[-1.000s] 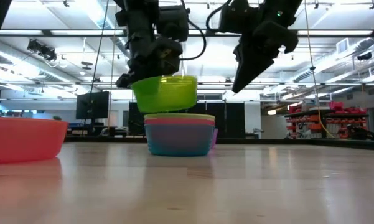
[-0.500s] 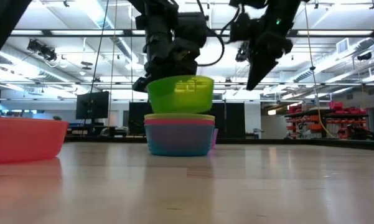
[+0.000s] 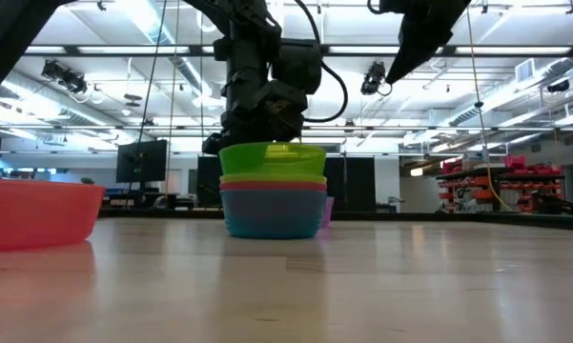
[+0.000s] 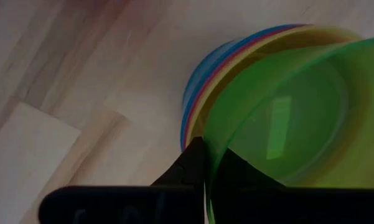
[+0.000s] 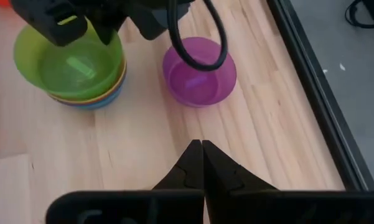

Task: Nest bowls inside each other
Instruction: Stack the green bowl on top of the yellow bowl, then stack the purple bowl on top of the green bowl

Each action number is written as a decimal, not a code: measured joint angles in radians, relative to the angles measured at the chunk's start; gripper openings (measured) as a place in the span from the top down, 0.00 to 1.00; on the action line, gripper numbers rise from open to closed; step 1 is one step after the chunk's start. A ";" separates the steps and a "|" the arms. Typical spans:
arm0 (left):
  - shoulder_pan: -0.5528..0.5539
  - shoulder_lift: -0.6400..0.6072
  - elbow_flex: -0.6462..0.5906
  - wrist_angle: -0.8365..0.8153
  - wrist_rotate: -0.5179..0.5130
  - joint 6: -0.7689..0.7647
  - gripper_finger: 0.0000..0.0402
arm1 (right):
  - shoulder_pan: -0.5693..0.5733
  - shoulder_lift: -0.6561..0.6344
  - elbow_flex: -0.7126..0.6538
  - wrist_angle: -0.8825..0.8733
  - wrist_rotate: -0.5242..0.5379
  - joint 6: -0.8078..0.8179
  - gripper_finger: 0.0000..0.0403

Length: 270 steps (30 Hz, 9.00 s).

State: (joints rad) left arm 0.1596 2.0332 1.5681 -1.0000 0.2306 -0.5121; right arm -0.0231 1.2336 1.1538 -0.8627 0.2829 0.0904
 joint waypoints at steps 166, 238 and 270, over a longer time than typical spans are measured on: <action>-0.085 -0.669 -0.598 0.043 -0.238 0.071 0.75 | -0.439 0.751 0.343 0.096 -0.520 -0.046 0.89; -0.085 -0.669 -0.598 0.061 -0.238 0.080 0.80 | -0.492 0.750 0.313 0.143 -0.422 -0.068 0.89; -0.085 -0.668 -0.598 0.062 -0.238 0.105 0.80 | -0.464 0.721 0.319 0.085 -0.410 -0.098 0.72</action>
State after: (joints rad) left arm 0.0746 1.3651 0.9704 -0.9378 -0.0074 -0.4072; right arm -0.4874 1.9541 1.4723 -0.7773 -0.1272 -0.0072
